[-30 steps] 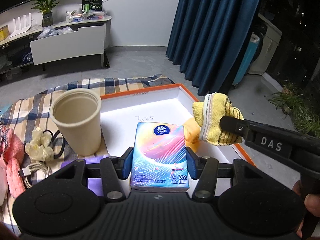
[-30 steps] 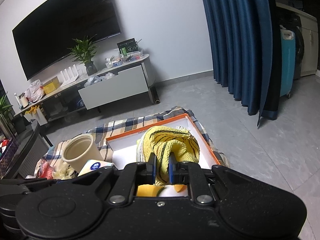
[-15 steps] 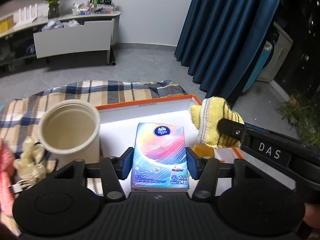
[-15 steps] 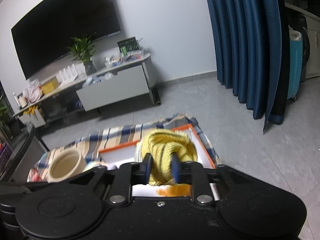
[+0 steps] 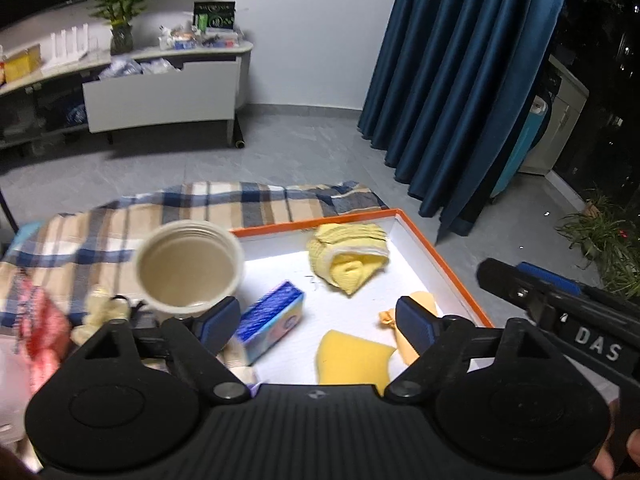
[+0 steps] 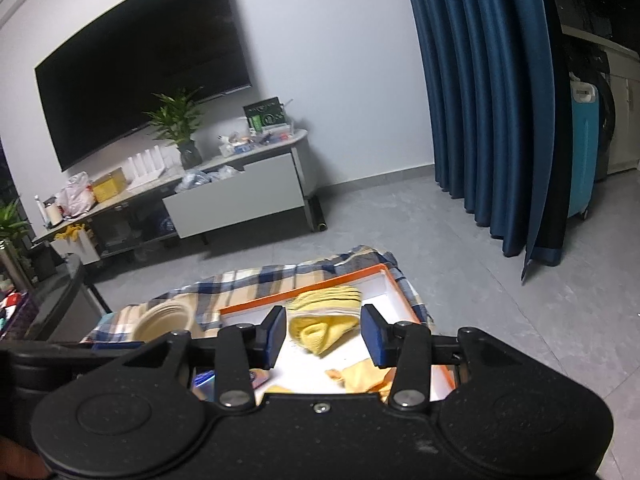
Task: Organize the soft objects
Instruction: 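Open the right gripper to drop the hat while the left releases the tissue pack, then move both tools back toward the pile of soft items on the blanket, then grasp the white face mask with the left gripper while the right grasps the pink plush bunny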
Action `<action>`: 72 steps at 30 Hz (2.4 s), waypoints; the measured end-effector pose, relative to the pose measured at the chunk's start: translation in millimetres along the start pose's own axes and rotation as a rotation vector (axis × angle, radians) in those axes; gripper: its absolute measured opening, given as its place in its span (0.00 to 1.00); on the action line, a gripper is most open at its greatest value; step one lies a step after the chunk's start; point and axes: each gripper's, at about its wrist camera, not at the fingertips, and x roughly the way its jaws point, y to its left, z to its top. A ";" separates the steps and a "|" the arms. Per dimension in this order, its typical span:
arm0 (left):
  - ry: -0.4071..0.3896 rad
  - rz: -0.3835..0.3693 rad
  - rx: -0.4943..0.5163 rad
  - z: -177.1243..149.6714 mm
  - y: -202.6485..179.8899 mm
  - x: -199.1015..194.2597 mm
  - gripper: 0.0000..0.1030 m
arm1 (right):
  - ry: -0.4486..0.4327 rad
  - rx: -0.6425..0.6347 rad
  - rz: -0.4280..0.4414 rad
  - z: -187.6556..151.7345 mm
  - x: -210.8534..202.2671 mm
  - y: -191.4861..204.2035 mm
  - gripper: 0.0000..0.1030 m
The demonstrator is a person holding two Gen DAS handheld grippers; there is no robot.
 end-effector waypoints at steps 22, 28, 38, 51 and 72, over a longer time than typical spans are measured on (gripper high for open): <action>-0.091 0.122 -0.046 -26.9 56.9 -91.6 0.90 | 0.031 -0.106 0.151 -23.2 -40.2 93.1 0.53; -0.098 0.138 -0.086 -37.4 80.6 -103.6 0.90 | 0.053 -0.141 0.180 -33.1 -40.2 121.6 0.53; -0.102 0.176 -0.148 -54.5 126.1 -119.9 0.91 | 0.097 -0.203 0.232 -49.8 -32.5 166.5 0.54; -0.039 0.312 -0.218 -79.7 210.3 -108.4 0.93 | 0.175 -0.294 0.291 -84.5 -28.7 206.2 0.58; 0.014 0.178 -0.162 -81.5 251.2 -24.9 0.43 | 0.231 -0.285 0.243 -89.3 21.1 245.4 0.63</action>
